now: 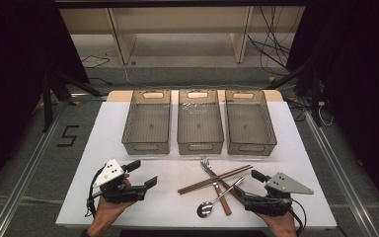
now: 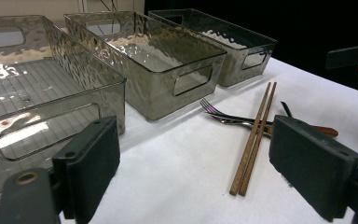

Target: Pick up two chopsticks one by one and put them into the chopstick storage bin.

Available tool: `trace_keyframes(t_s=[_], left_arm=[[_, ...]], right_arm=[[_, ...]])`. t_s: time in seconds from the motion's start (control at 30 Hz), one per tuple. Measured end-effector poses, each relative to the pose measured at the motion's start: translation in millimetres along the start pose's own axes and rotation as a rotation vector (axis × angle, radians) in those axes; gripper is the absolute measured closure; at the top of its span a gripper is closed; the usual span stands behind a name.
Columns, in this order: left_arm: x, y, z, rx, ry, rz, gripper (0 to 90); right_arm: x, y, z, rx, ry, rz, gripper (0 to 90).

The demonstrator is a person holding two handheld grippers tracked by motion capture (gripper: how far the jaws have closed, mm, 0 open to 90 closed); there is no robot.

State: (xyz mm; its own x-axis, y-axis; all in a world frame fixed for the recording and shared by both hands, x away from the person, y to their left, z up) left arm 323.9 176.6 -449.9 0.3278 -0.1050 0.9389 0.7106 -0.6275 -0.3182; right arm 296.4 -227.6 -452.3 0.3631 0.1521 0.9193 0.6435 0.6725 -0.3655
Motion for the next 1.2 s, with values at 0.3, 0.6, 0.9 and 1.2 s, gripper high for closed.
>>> trace_keyframes(t_s=[0.3,0.6,0.9,1.2], left_arm=[[0.7,1.7,-0.8,-0.006,0.001,0.004,15.9],[8.6,9.3,-2.4,-0.011,0.009,0.044,16.3],[21.9,24.0,-3.9,-0.034,0.028,0.141,16.3],[36.4,46.9,-11.4,-0.072,0.082,0.272,16.6]], right_arm=[[0.1,-0.2,0.0,-0.001,-0.001,-0.002,19.6],[-0.1,0.5,0.0,-0.001,-0.003,0.003,19.6],[-0.1,0.4,0.2,-0.002,-0.003,0.005,19.6],[0.0,0.7,0.2,0.001,-0.001,0.005,19.6]])
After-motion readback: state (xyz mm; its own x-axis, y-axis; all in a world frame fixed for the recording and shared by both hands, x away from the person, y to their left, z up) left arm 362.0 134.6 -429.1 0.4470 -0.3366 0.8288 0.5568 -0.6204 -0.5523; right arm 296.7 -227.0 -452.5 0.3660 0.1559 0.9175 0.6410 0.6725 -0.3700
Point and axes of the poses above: each handheld gripper's, and its own axes: y roughly forward along the jaws, x roughly out of its top, z roughly to its left, the point moved 2 cm from there along y, roughly forward along the jaws, and after that the axes turned 5 degrees about x, right-handed, at the moved point
